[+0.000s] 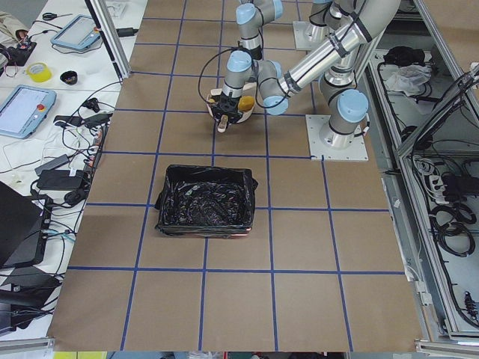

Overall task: Sweep and dump trash into bin
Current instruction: 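Slide the dustpan toward the potato toy while the right gripper sweeps it in, then lift the loaded dustpan with the left gripper while the right gripper withdraws the brush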

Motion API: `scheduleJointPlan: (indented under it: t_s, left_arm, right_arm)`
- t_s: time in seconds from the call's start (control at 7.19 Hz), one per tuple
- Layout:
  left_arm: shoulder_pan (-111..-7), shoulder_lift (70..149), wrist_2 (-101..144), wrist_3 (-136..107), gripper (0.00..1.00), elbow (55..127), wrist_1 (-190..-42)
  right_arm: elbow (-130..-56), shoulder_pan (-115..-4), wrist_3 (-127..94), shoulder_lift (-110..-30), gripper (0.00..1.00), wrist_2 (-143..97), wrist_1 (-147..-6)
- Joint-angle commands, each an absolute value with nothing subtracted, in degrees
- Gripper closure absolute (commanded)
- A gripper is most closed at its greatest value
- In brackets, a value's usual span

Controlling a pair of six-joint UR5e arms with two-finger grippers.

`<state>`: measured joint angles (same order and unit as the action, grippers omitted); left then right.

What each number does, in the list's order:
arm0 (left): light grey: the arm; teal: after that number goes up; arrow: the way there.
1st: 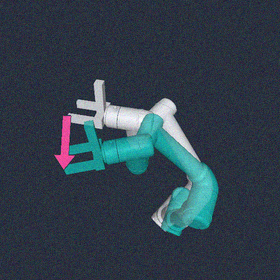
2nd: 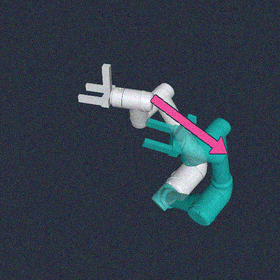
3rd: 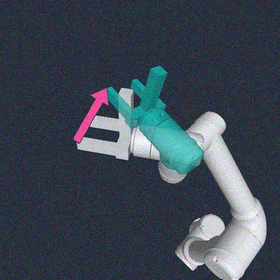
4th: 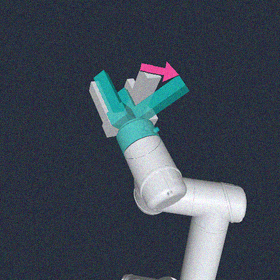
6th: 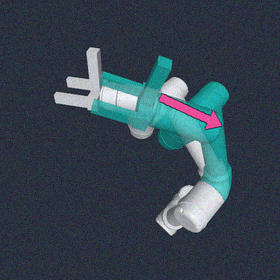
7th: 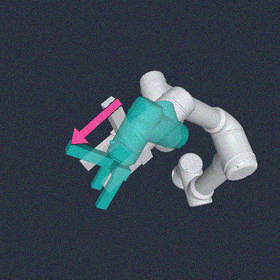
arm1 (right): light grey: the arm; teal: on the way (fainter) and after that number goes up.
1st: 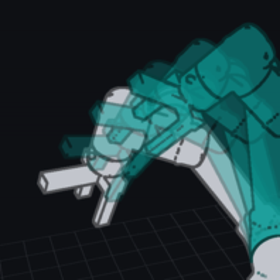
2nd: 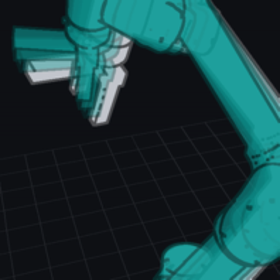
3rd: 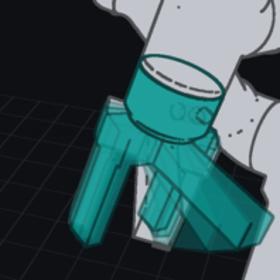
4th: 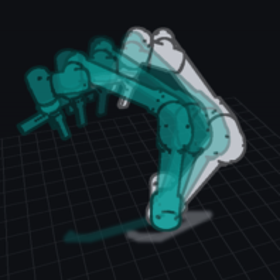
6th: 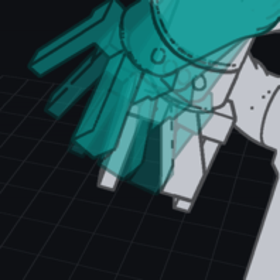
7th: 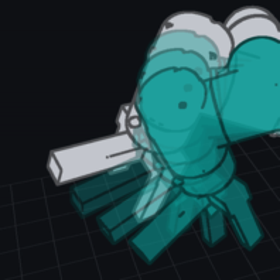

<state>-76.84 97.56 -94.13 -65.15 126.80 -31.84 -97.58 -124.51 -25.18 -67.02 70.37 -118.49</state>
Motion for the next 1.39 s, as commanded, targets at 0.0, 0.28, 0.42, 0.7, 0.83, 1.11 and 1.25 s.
scheduleJointPlan:
  t_s: [0.0, 0.28, 0.42, 0.7, 0.83, 1.11, 1.25]
  left_arm:
    - [-77.1, 97.6, -94.2, -65.2, 1.0, 126.7, -31.9]
    - [-77.1, 97.6, -94.1, -65.2, 1.0, 126.7, -32.6]
    - [-77.1, 97.6, -94.1, -65.1, 1.0, 126.7, -32.9]
    - [-76.7, 97.2, -92.3, -65.0, 1.0, 125.1, -40.4]
    - [-76.2, 96.8, -87.5, -65.2, 1.0, 122.2, -47.4]
    - [-75.0, 96.2, -83.4, -65.3, 1.0, 109.7, -66.4]
    - [-72.6, 96.3, -81.4, -65.1, 1.0, 101.0, -73.9]
  right_arm:
    - [-97.6, -123.3, -32.4, -68.3, 1.0, 69.8, -119.4]
    - [-96.8, -122.6, -33.8, -73.3, 1.0, 76.1, -106.2]
    - [-96.8, -121.7, -33.9, -75.5, 1.0, 79.5, -98.1]
    - [-97.3, -117.0, -36.2, -79.3, 1.0, 85.3, -90.5]
    - [-97.2, -112.0, -34.9, -80.4, 1.0, 89.6, -90.3]
    - [-96.0, -101.9, -25.1, -82.5, 1.0, 93.9, -90.2]
    - [-96.1, -95.9, -17.3, -82.6, 1.0, 96.0, -90.1]
